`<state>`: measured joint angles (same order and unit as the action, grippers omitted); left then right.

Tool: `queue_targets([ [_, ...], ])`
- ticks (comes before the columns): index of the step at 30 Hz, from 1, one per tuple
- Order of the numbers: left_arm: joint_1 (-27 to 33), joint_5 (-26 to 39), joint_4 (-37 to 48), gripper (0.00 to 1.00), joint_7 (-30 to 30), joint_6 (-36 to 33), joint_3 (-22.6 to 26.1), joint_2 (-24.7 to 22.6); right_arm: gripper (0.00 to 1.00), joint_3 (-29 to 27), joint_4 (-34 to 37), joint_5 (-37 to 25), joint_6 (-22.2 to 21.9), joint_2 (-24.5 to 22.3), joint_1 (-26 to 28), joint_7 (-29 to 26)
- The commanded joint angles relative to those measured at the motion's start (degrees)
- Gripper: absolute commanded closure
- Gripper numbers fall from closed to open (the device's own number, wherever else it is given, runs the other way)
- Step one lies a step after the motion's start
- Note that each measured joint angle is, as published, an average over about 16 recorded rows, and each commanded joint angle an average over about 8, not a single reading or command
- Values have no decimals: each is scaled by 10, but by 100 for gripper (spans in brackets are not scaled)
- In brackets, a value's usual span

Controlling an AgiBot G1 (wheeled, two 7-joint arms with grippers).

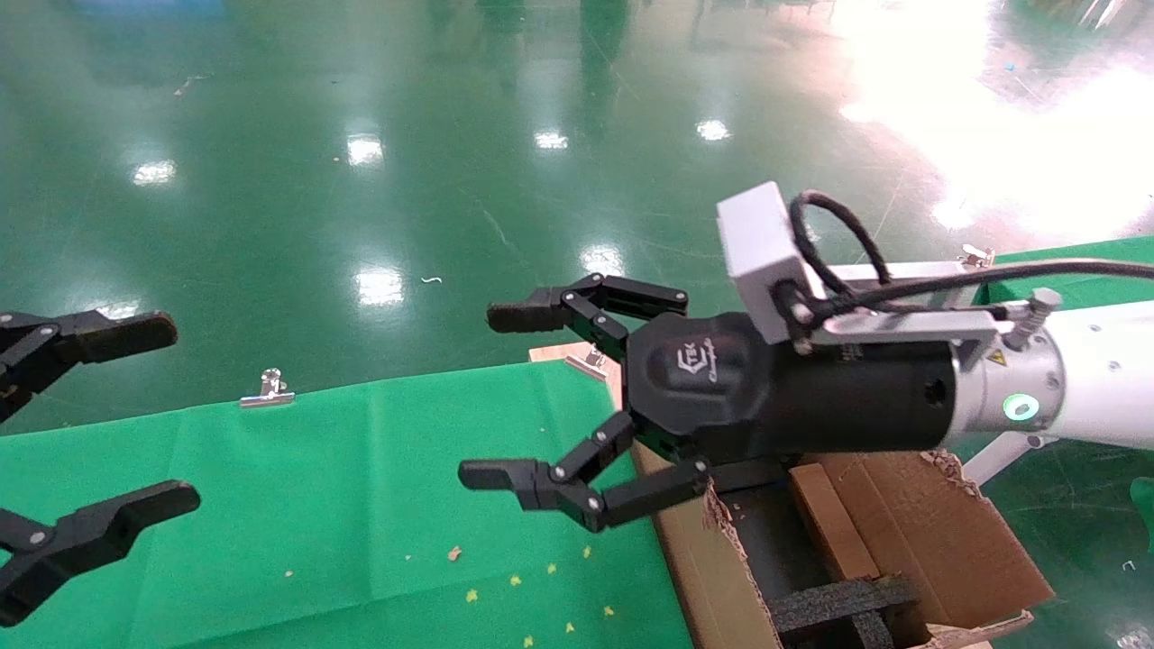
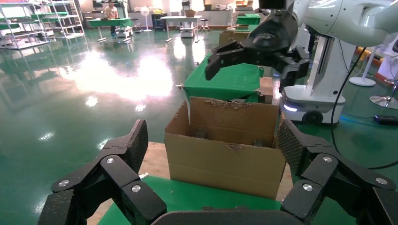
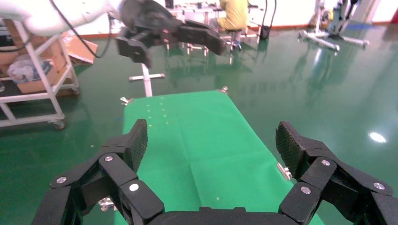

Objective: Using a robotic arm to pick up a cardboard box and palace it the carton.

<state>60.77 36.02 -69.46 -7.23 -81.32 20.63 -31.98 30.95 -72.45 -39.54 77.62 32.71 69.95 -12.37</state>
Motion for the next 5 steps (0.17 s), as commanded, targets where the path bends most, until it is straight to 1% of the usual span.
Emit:
queue_targets([
  [1,0,0,0,0,0,0,0,0,0,-43,-3,-7,23,7,-24,5],
  [5,0,0,0,0,0,0,0,0,0,-79,-6,-12,43,12,-44,9],
])
